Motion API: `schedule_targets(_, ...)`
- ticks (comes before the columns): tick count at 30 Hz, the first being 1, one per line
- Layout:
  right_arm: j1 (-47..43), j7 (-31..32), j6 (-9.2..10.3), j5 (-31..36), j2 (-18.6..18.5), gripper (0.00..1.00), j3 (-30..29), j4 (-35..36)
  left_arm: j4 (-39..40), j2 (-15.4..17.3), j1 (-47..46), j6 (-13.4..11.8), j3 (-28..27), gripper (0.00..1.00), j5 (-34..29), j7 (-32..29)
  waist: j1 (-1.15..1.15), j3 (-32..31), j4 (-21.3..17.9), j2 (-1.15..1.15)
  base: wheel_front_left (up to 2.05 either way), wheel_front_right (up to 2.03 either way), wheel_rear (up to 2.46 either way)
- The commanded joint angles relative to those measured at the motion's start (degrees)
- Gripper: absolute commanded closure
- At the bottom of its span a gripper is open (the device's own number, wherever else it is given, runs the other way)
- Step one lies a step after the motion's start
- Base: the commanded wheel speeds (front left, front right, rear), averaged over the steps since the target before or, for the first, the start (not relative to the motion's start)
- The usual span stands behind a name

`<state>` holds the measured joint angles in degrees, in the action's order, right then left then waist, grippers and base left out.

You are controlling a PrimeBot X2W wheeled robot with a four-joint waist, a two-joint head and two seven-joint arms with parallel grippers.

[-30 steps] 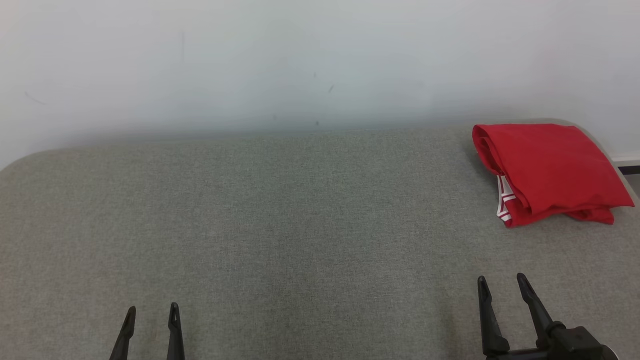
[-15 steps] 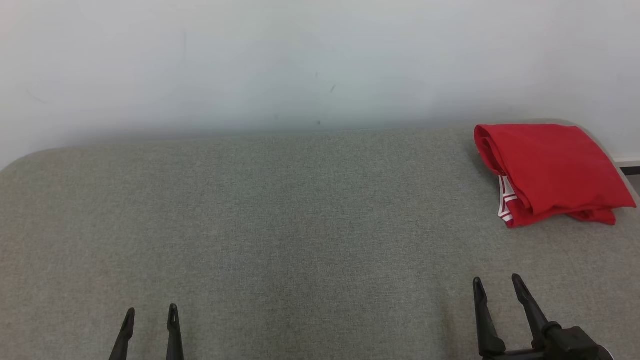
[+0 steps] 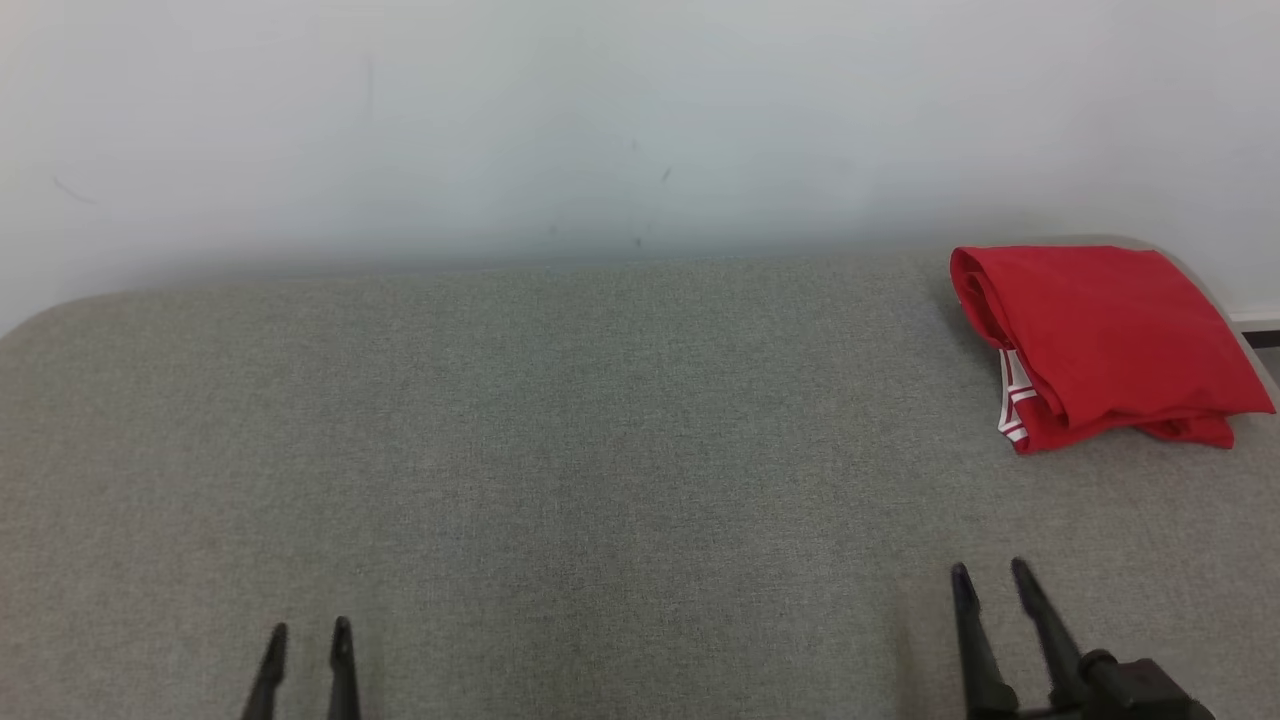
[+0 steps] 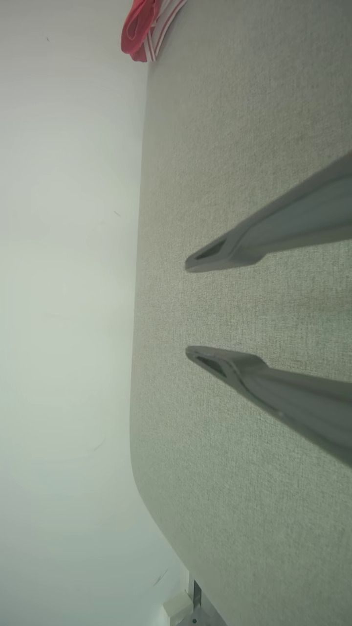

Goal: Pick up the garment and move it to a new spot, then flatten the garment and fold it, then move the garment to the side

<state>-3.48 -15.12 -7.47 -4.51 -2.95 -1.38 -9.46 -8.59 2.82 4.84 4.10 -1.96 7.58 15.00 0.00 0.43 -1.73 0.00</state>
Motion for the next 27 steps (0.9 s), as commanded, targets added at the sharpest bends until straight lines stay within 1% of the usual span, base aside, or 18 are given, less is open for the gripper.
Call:
schedule_targets(1, 0.08, 0.07, 0.0, -0.19, 0.0, 1.0, -0.06, -0.17, -0.25, -0.01, -0.16, 0.02, -0.09, 1.0, 0.19, -0.1, 0.0, 0.0, 0.0, 0.0, 0.0, 0.0, 0.0)
schedule_targets(4, -0.36, 0.34, 0.0, -0.49, 0.03, 1.0, -0.12, -1.96, -1.96, -0.17, -0.17, 0.02, -0.11, 1.0, 0.46, -0.34, 0.0, 0.01, 0.01, 0.0, 0.0, 0.0, 0.0)
schedule_targets(15, 3.19, 4.26, 0.0, -13.06, 0.04, 1.0, -1.74, -4.25, -4.14, -0.13, -3.58, 0.52, -0.52, 1.0, 12.98, -3.01, 0.0, 0.03, 0.16, 0.0, 0.0, 0.0, 0.0)
schedule_targets(26, 5.95, 7.28, -0.01, -23.21, 0.04, 1.0, -2.91, -6.0, -5.66, -0.09, -6.14, 0.94, -0.56, 1.0, 23.1, -4.87, 0.0, 0.06, 0.3, 0.0, 0.0, 0.0, 0.0)
schedule_targets(27, 6.46, 7.85, -0.01, -25.1, 0.04, 1.0, -3.13, -6.34, -5.96, -0.08, -6.61, 1.0, -0.6, 1.0, 24.96, -5.23, 0.0, 0.06, 0.33, 0.0, 0.0, 0.0, 0.0)
